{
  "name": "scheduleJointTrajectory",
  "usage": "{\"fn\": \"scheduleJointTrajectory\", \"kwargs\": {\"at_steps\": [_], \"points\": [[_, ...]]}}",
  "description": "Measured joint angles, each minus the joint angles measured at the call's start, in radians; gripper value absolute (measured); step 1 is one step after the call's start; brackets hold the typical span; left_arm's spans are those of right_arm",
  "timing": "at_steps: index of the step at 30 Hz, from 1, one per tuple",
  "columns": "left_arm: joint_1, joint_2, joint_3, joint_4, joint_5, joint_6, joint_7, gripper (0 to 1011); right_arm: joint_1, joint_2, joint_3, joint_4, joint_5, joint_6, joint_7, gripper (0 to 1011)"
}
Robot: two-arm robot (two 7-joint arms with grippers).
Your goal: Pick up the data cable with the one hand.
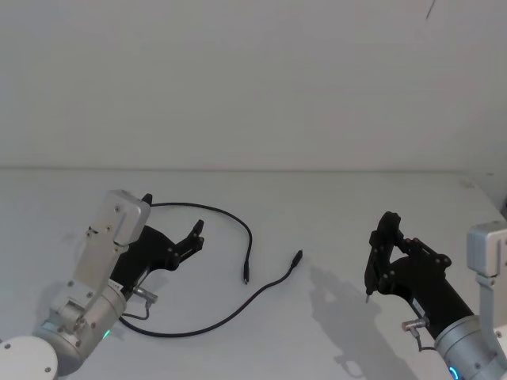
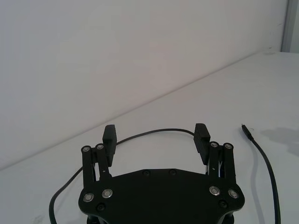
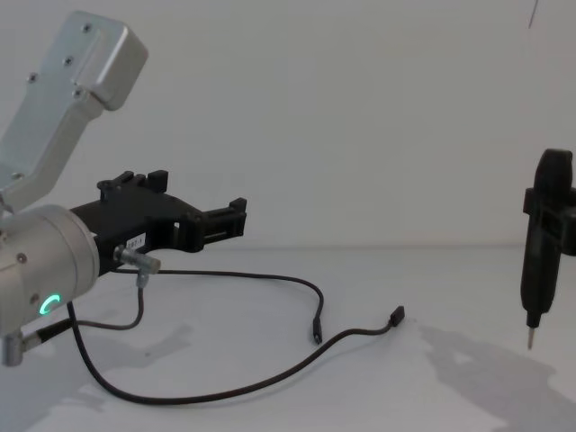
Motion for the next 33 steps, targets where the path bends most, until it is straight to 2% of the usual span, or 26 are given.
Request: {"fn": "scheduleJointTrajectory", "kwargs": {"at_steps": [24, 33], "points": [[-0.001, 0.001, 0.0, 0.0, 0.0, 0.0, -0.004, 1001, 0.0, 0.0, 0.0, 0.0, 0.0, 0.0, 0.0, 279], [-0.013, 0.021, 0.013, -0.002, -0.012, 0.026, -0.072, 1001, 0.0, 0.0, 0.0, 0.0, 0.0, 0.0, 0.0, 279]]}}
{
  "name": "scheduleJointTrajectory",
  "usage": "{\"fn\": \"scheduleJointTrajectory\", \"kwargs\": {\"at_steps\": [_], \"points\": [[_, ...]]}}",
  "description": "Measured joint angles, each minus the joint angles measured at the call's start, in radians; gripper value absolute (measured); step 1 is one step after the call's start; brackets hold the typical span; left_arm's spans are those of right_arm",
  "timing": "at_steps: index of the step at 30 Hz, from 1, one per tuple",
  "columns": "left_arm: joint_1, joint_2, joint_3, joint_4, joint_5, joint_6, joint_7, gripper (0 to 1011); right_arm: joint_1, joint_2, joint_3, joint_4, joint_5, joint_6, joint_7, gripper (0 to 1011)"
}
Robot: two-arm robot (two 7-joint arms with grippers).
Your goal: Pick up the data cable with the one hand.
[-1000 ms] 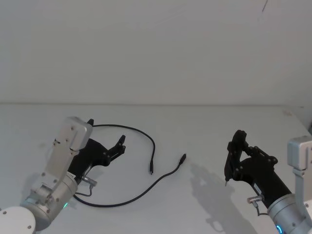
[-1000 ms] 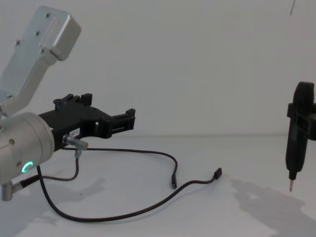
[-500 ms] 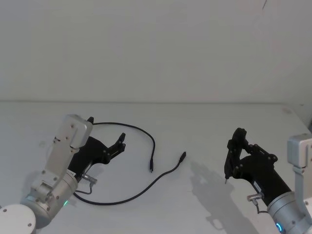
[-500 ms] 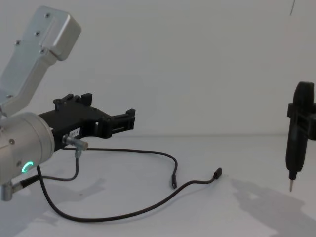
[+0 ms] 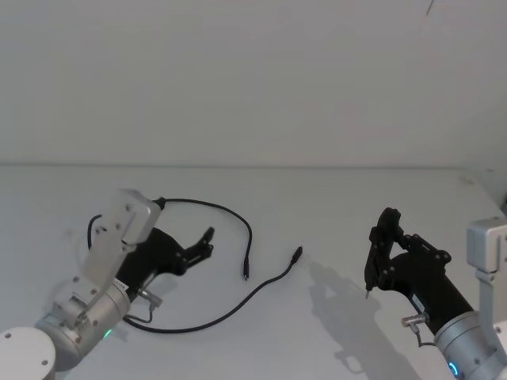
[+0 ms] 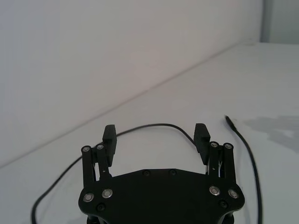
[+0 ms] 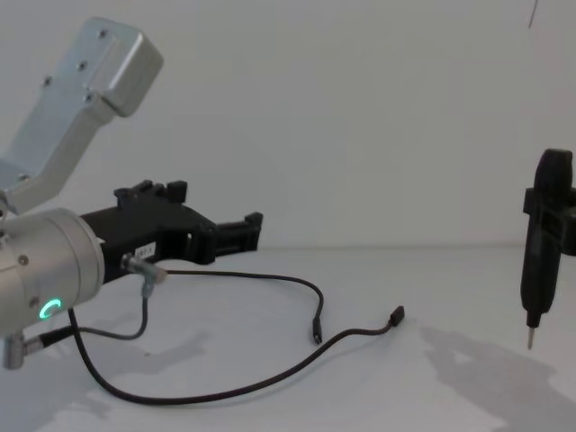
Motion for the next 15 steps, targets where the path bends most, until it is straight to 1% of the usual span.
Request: {"fn": "scheduleJointTrajectory", "kwargs": {"at_steps": [1, 2, 4, 7, 8, 10, 11, 13, 14, 15], "points": [[-0.003, 0.006, 0.004, 0.0, -0.003, 0.006, -0.015, 1001, 0.0, 0.0, 0.0, 0.0, 0.0, 0.0, 0.0, 279], [-0.003, 0.006, 0.004, 0.0, -0.003, 0.006, -0.015, 1001, 0.0, 0.0, 0.0, 0.0, 0.0, 0.0, 0.0, 279], [-0.009, 0.017, 0.013, 0.0, -0.01, 0.023, -0.053, 1001, 0.0, 0.0, 0.0, 0.0, 0.0, 0.0, 0.0, 279], [-0.015, 0.027, 0.022, 0.0, -0.016, 0.038, -0.082, 1001, 0.0, 0.0, 0.0, 0.0, 0.0, 0.0, 0.0, 279], [-0.019, 0.033, 0.028, 0.001, -0.019, 0.049, -0.104, 1001, 0.0, 0.0, 0.0, 0.0, 0.0, 0.0, 0.0, 279], [-0.022, 0.038, 0.034, 0.002, -0.022, 0.059, -0.124, 1001, 0.0, 0.0, 0.0, 0.0, 0.0, 0.0, 0.0, 279], [-0.027, 0.044, 0.041, 0.004, -0.025, 0.071, -0.145, 1001, 0.0, 0.0, 0.0, 0.0, 0.0, 0.0, 0.0, 279], [-0.032, 0.049, 0.049, 0.007, -0.028, 0.082, -0.165, 1001, 0.0, 0.0, 0.0, 0.0, 0.0, 0.0, 0.0, 279], [-0.037, 0.054, 0.058, 0.01, -0.031, 0.095, -0.191, 1001, 0.0, 0.0, 0.0, 0.0, 0.0, 0.0, 0.0, 279], [-0.04, 0.055, 0.061, 0.011, -0.032, 0.1, -0.197, 1001, 0.0, 0.0, 0.0, 0.0, 0.0, 0.0, 0.0, 279]]}}
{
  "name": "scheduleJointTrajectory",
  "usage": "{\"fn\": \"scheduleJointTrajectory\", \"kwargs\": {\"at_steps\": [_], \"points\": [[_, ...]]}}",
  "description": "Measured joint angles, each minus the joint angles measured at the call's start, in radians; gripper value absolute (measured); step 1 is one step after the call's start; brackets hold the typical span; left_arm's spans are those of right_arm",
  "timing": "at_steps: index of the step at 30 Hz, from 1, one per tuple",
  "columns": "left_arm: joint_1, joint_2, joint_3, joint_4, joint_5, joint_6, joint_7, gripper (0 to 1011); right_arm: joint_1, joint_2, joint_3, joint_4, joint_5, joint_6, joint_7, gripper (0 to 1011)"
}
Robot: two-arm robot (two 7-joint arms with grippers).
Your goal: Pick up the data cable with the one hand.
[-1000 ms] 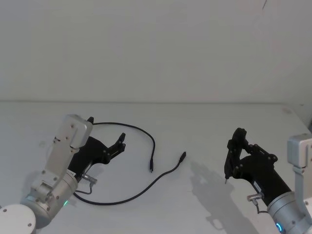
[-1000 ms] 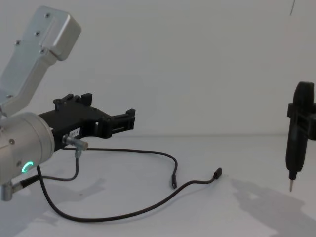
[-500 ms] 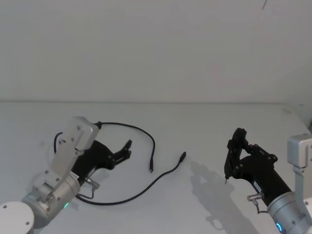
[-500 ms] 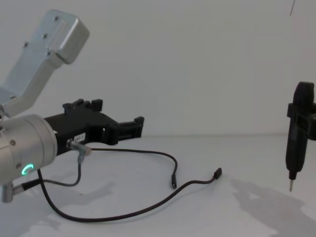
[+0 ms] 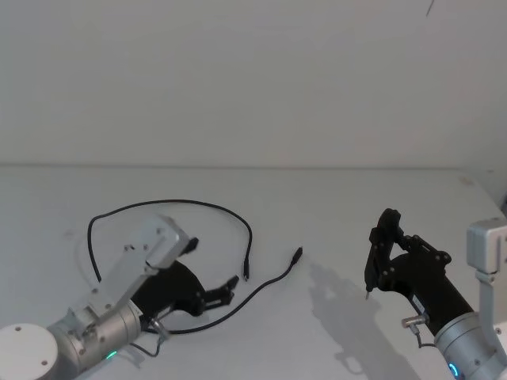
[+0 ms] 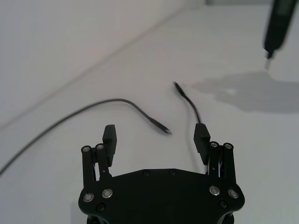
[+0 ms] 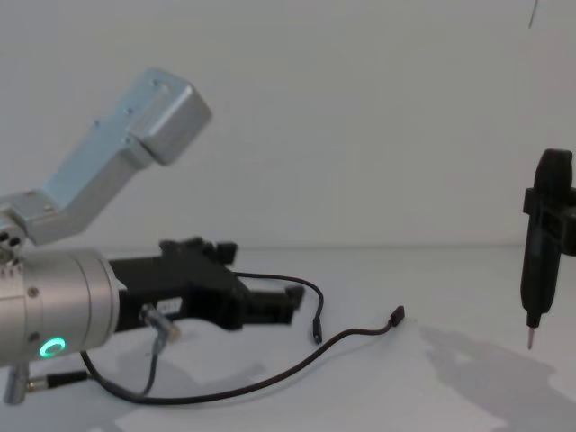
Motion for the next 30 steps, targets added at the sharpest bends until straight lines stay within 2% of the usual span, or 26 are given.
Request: {"fn": "scheduleJointTrajectory", "kwargs": {"at_steps": [7, 15, 21, 30], "points": [[-0.032, 0.004, 0.044, 0.028, -0.006, 0.051, -0.096, 1001, 0.0, 0.0, 0.0, 0.0, 0.0, 0.0, 0.0, 279], [-0.052, -0.015, 0.069, 0.059, -0.012, 0.093, -0.148, 1001, 0.0, 0.0, 0.0, 0.0, 0.0, 0.0, 0.0, 279], [-0.052, -0.039, 0.061, 0.077, -0.027, 0.103, -0.15, 1001, 0.0, 0.0, 0.0, 0.0, 0.0, 0.0, 0.0, 279], [-0.05, -0.099, 0.022, 0.123, -0.061, 0.103, -0.122, 1001, 0.0, 0.0, 0.0, 0.0, 0.0, 0.0, 0.0, 279]]}}
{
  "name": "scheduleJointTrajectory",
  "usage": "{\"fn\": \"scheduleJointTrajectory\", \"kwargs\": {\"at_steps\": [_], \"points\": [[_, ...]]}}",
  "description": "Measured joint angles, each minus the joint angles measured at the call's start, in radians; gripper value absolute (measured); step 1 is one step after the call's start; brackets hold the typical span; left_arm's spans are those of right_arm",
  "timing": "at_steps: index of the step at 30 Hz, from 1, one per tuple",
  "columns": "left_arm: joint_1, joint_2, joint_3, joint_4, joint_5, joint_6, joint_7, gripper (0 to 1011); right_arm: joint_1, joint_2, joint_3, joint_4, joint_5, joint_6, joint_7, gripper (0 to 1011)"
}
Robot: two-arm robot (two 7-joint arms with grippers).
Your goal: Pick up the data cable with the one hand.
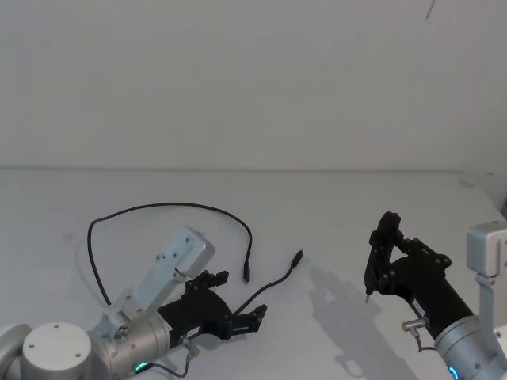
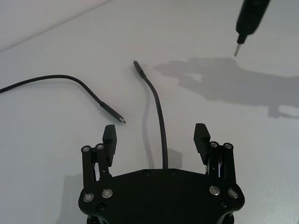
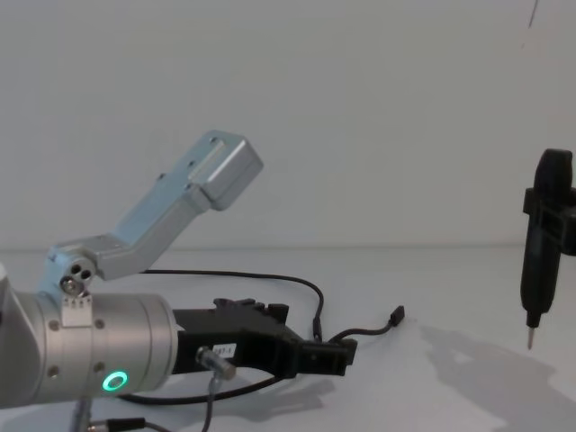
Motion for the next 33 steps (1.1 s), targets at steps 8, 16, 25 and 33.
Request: {"fn": "scheduleJointTrajectory", "kwargs": {"at_steps": [8, 16, 25, 33], "points": [[-0.009, -0.036, -0.008, 0.04, -0.012, 0.004, 0.002, 1001, 0.0, 0.0, 0.0, 0.0, 0.0, 0.0, 0.0, 279], [-0.025, -0.065, 0.004, 0.082, -0.017, 0.018, -0.015, 1001, 0.0, 0.0, 0.0, 0.0, 0.0, 0.0, 0.0, 279], [-0.042, -0.09, 0.015, 0.119, -0.025, 0.02, -0.031, 778, 0.0, 0.0, 0.0, 0.0, 0.0, 0.0, 0.0, 279], [-0.048, -0.101, 0.016, 0.131, -0.034, 0.014, -0.033, 542, 0.0, 0.0, 0.0, 0.0, 0.0, 0.0, 0.0, 279]]}}
